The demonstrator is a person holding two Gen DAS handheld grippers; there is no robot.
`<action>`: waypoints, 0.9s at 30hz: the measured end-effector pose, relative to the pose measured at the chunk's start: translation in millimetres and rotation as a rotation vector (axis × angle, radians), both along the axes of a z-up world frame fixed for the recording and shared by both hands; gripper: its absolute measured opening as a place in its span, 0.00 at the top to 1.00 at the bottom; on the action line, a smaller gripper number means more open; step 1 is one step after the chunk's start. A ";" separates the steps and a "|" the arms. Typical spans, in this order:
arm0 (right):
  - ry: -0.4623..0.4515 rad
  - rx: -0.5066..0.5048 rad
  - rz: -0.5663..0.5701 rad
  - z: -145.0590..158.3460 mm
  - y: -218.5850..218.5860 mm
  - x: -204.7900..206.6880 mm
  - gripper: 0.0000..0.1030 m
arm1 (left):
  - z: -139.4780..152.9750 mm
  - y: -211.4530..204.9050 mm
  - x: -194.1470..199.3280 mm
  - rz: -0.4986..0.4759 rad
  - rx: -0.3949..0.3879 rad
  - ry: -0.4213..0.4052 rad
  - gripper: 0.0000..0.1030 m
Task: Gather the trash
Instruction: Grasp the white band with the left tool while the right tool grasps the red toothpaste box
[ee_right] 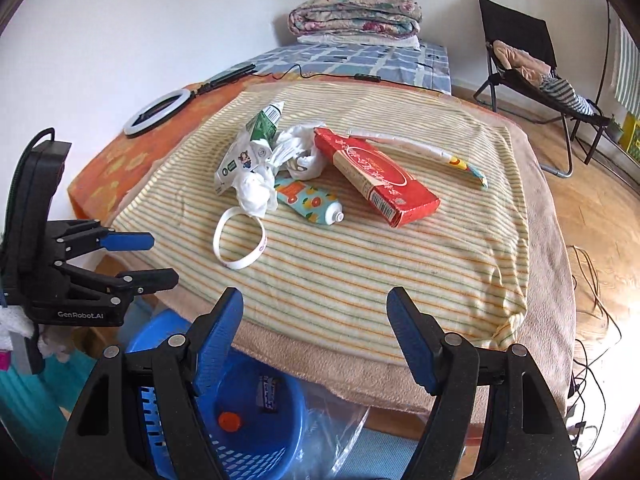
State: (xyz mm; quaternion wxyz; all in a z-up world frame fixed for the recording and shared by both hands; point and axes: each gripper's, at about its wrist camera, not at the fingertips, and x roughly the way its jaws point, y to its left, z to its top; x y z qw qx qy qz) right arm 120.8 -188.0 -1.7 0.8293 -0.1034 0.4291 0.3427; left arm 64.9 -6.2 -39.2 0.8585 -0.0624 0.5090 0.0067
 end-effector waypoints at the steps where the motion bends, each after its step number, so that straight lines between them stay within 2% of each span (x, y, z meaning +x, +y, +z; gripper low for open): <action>1: 0.010 0.003 -0.005 0.2 1.1 8.6 0.28 | -0.9 1.1 5.3 0.004 -0.005 0.003 0.36; 5: -0.006 -0.037 -0.007 -3.8 12.1 36.2 0.28 | -7.0 6.5 23.7 0.017 -0.034 0.022 0.37; 7: -0.025 -0.066 0.000 -7.4 18.8 46.9 0.28 | -11.3 10.2 32.5 0.027 -0.050 0.034 0.43; 16: -0.059 -0.182 0.036 -32.4 37.1 72.6 0.28 | -23.8 12.4 52.1 0.035 -0.039 0.056 0.46; 22: -0.091 -0.247 0.037 -43.6 48.1 81.6 0.28 | -33.7 14.5 64.6 0.040 -0.031 0.078 0.59; 26: -0.100 -0.279 0.040 -51.0 55.6 89.0 0.28 | -35.5 14.4 69.2 0.042 -0.031 0.070 0.61; 27: -0.105 -0.289 0.040 -52.8 57.0 89.9 0.28 | -36.1 15.0 70.7 0.042 -0.030 0.067 0.65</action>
